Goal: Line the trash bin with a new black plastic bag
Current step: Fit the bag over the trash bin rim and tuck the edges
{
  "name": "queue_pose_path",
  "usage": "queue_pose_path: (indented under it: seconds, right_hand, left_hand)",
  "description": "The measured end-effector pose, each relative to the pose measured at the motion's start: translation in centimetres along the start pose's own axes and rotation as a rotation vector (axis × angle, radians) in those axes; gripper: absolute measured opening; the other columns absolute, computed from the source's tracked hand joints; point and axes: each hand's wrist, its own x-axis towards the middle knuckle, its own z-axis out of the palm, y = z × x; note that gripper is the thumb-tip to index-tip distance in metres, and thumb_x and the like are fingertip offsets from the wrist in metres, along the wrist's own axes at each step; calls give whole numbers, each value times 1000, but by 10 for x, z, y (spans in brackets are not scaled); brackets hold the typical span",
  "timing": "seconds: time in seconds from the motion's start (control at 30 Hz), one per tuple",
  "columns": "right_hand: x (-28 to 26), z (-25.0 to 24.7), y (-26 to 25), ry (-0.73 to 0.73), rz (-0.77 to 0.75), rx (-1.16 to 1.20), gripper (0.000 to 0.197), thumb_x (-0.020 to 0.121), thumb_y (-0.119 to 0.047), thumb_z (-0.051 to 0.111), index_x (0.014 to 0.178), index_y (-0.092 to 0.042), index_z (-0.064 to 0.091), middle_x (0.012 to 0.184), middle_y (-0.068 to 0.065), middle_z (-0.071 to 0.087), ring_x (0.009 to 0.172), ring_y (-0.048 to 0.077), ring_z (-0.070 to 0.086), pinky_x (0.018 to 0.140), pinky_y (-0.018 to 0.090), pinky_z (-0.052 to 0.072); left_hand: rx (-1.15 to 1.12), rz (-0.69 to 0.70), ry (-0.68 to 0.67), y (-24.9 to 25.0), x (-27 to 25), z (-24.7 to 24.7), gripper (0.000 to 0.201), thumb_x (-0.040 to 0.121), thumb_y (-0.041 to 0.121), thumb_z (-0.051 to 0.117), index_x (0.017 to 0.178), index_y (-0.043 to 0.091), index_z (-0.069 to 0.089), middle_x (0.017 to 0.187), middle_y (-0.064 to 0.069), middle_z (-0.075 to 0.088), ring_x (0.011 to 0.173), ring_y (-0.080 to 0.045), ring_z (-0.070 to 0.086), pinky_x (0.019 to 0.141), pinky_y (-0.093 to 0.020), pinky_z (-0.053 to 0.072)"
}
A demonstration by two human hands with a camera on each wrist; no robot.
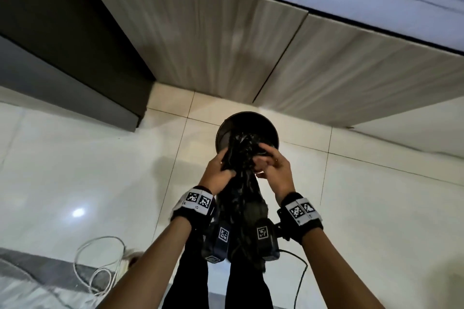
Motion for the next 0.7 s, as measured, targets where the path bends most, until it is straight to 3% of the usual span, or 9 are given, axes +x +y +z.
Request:
queue_pose_path:
  seconds: [0.07,0.17,0.23,0.3,0.37,0.47,0.6,0.7]
  right_hand:
    - [-4,-5,-2,-25,45,-53,60,85,-14,70,136,-29,43,106,4,64,91,5,61,66,13,51]
    - [-7,-11,5,-96,121,-85,96,75,-40,78,145,-49,13,136,-5,51,123,12,49,101,37,42]
    - [-10,-12,11,-225,221,-65,109,66,-55,80,139,-62,-1,141,-9,49,125,15,50,103,49,42]
    - [-11,-9,14,-344,284,20,114,63,-52,83,136,-66,-4,139,-4,53,118,19,59,98,49,49]
    - [-9,-5,15,-407,278,97,117,66,-34,86,140,-60,0,137,2,57,117,21,62,98,47,50]
    - [-2,2,12,-397,169,62,108,66,-11,84,145,-48,21,129,3,63,117,22,61,103,48,48]
    - [9,3,6,-208,13,-152,91,72,-2,78,146,-25,32,134,5,57,122,18,55,105,32,44]
    - [15,2,6,-126,-21,-226,73,79,-7,74,142,-18,40,129,5,59,117,18,58,96,26,46]
  left_hand:
    - [-81,-31,15,2,6,-3,64,78,-9,52,126,33,53,120,-10,65,111,-26,61,102,-41,48]
    - [-233,-86,-14,2,14,-6,67,78,-12,42,128,31,53,126,-11,62,115,-26,59,100,-40,49]
    - [-312,-107,-59,3,15,-6,68,76,-14,39,129,27,52,126,-14,61,115,-28,59,94,-38,51]
    - [-362,-116,-97,5,14,-7,68,77,-16,38,131,24,51,124,-15,62,113,-29,60,87,-34,53]
    - [-374,-116,-123,8,13,-9,68,79,-17,38,131,26,50,123,-12,63,112,-25,62,82,-29,55]
    - [-366,-109,-131,10,15,-12,65,82,-16,37,127,29,53,128,-11,61,116,-25,59,89,-32,52]
    - [-190,-80,-13,25,13,-10,59,87,2,56,136,30,40,128,-9,60,109,-22,59,90,-33,49]
    - [-146,-62,-41,24,8,-2,84,79,7,71,144,30,24,128,-8,58,116,-22,57,86,-30,49]
